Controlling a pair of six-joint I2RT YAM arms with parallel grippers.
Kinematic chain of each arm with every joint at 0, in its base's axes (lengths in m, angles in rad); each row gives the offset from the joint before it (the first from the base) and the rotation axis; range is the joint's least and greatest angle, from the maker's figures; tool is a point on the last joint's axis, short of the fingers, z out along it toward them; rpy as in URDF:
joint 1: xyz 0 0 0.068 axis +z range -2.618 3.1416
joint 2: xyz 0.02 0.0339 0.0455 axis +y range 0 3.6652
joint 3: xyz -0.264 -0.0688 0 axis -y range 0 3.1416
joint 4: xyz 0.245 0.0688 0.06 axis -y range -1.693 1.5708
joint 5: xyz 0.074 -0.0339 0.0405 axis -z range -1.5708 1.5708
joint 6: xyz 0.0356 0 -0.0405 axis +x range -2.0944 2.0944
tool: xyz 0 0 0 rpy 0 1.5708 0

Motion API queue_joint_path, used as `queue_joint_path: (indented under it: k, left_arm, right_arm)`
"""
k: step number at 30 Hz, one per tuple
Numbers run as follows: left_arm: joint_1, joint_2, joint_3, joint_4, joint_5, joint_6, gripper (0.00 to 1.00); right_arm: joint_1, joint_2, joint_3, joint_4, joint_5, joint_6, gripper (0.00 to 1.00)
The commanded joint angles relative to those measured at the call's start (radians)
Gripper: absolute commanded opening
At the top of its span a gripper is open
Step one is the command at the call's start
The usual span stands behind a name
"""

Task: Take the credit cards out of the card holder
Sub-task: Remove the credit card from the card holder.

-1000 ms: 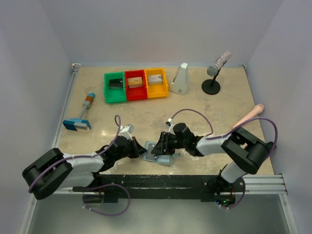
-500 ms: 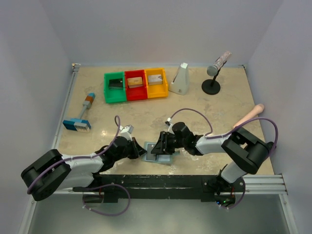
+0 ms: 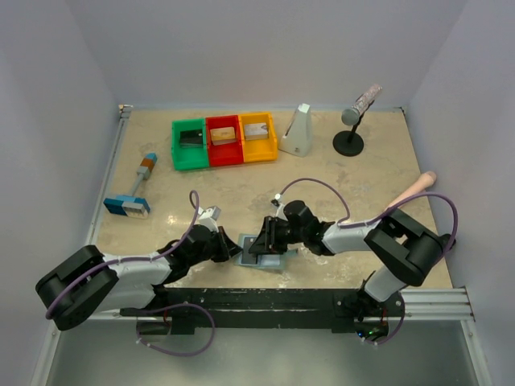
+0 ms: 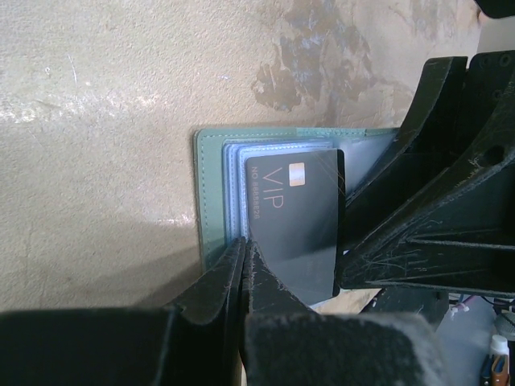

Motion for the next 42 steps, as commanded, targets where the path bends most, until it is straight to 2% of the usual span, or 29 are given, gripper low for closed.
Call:
queue_joint_path:
  k: [1, 18, 42]
  left_arm:
    - [-0.019, 0.008, -0.013, -0.095, 0.016, 0.006, 0.0]
    - [-0.016, -0.002, -0.039, -0.135, -0.045, 0.022, 0.0]
    - [-0.016, 0.042, -0.051, -0.113, -0.054, 0.029, 0.0]
  right_arm:
    - [0.015, -0.042, -0.003, 0.09, -0.009, -0.007, 0.38]
    - [0.014, -0.13, -0.058, 0.041, 0.031, -0.017, 0.37]
    - [0.014, -0.203, -0.089, -0.015, 0.058, -0.036, 0.33]
